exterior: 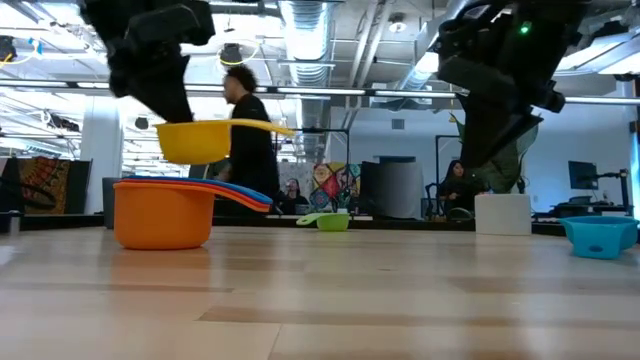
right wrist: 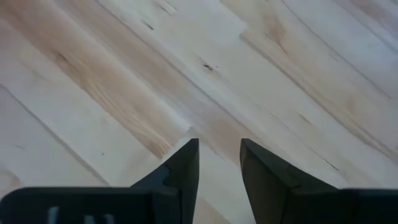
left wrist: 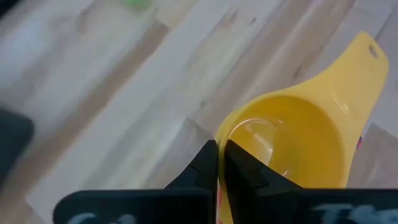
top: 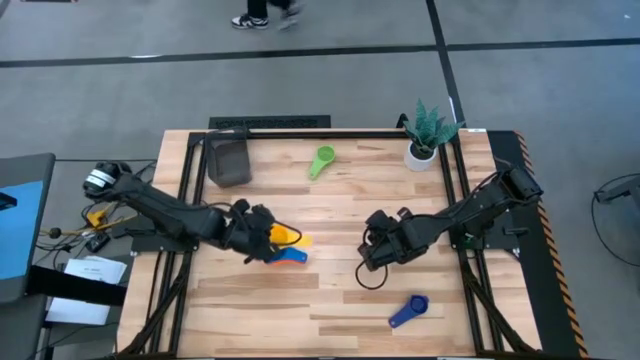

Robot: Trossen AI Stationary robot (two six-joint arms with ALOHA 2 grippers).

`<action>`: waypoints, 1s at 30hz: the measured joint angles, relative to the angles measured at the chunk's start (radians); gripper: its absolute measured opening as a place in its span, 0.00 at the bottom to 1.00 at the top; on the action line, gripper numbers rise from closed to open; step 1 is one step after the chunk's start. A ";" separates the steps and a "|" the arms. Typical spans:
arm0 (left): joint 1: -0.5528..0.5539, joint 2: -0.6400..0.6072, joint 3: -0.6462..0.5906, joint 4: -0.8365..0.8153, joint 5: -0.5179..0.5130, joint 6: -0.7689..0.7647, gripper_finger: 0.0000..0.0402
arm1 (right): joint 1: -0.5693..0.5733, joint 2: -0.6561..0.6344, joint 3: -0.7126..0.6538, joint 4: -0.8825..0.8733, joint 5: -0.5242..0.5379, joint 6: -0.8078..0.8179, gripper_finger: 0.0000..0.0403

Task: Nest measuring cups in basket
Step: Stack the yellow measuring cup on top of the blue measuring cup

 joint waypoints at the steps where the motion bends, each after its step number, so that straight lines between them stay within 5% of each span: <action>1: -0.012 0.006 -0.008 0.008 0.000 -0.026 0.00 | 0.000 0.000 0.000 0.005 -0.001 -0.008 0.35; 30: -0.094 0.107 -0.018 -0.011 0.026 -0.214 0.05 | 0.000 0.000 0.000 0.005 -0.003 -0.057 0.36</action>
